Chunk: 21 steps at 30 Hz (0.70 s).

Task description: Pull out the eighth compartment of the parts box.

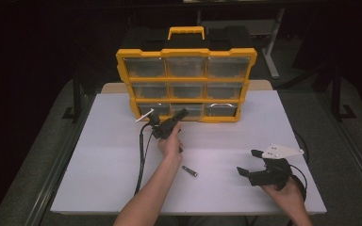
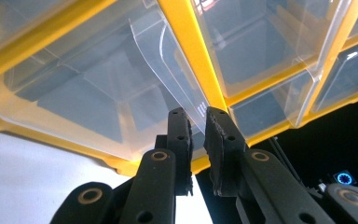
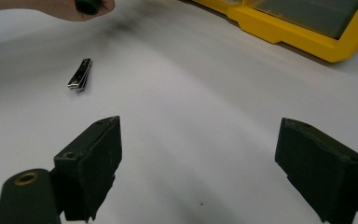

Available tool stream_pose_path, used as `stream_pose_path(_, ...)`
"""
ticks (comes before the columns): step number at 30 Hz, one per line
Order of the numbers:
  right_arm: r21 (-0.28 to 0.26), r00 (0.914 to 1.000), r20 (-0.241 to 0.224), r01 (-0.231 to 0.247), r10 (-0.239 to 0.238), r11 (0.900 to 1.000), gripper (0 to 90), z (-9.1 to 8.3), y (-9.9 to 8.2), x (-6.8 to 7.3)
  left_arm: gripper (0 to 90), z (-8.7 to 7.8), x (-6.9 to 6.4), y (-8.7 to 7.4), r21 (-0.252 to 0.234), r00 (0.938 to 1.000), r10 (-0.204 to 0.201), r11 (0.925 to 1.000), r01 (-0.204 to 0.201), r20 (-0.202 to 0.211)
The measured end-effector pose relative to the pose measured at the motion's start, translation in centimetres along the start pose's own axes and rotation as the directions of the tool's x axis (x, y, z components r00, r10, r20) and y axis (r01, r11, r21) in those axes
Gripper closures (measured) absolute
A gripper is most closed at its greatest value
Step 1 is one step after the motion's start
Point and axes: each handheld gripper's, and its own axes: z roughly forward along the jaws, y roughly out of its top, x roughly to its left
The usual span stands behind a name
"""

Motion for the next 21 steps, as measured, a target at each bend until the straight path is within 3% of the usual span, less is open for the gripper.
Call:
stream_pose_path(12, 0.005, 1.0, -0.006, 0.0, 0.0, 1.0, 13.9, 0.1, 0.0, 0.1, 79.9, -1.6, -0.4, -1.3, 0.016, 0.9997, 0.0, 0.9999, -0.001, 0.024)
stream_pose_path(21, 0.001, 0.9998, -0.02, -0.002, 0.002, 1.0, 13.9, 0.2, 0.0, 0.2, 79.8, -2.1, -0.7, -1.7, 0.02, 0.9997, 0.01, 0.9997, -0.011, 0.021)
